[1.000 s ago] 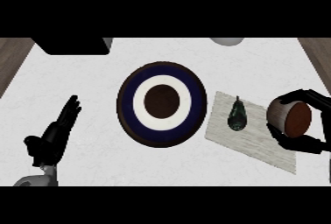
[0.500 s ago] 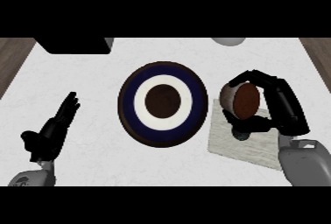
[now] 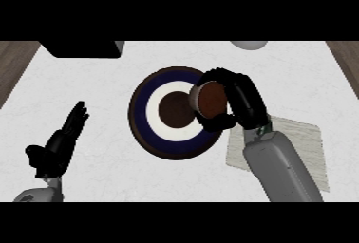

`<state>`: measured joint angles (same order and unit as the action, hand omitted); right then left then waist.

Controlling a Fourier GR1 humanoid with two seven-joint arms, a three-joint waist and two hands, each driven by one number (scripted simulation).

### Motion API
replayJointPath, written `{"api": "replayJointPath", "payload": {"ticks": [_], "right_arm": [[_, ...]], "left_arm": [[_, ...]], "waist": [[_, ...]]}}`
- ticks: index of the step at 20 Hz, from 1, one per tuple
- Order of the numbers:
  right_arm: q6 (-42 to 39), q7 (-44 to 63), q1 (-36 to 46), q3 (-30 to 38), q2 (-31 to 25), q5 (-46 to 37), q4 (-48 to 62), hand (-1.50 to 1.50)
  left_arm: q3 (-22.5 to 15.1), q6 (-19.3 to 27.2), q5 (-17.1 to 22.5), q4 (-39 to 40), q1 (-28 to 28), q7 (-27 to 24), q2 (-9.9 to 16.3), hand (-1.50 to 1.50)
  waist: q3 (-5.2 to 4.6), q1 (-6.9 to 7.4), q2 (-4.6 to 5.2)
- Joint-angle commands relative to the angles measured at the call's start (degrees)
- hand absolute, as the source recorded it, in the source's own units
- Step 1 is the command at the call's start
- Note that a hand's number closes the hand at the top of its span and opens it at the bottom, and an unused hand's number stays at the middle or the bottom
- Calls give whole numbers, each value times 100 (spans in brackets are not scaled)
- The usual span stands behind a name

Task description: Pick the cupcake from the placemat and place it in the plate

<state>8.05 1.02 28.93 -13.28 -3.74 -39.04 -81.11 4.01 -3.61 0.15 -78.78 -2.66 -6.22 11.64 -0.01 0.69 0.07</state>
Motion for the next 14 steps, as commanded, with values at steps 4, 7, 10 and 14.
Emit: {"api": "replayJointPath", "payload": {"ticks": [4,7,10,14], "right_arm": [[1209,136,719,-86,365,949,1361,150],[2061,412,877,-756,370,1188,2059,-150],[2013,478,1289,-803,372,1546,2692,-150],[2076,452,1451,-758,373,2289,2795,-150]], "left_arm": [[133,-180,-2,390,-201,-267,127,0],[107,-61,-63,611,-384,-195,-18,0],[114,-201,-38,405,-25,-384,35,0],[110,-210,-24,259,-128,-98,24,0]], "waist": [[2,75,34],[1,63,30],[1,62,23],[2,34,13]]}}
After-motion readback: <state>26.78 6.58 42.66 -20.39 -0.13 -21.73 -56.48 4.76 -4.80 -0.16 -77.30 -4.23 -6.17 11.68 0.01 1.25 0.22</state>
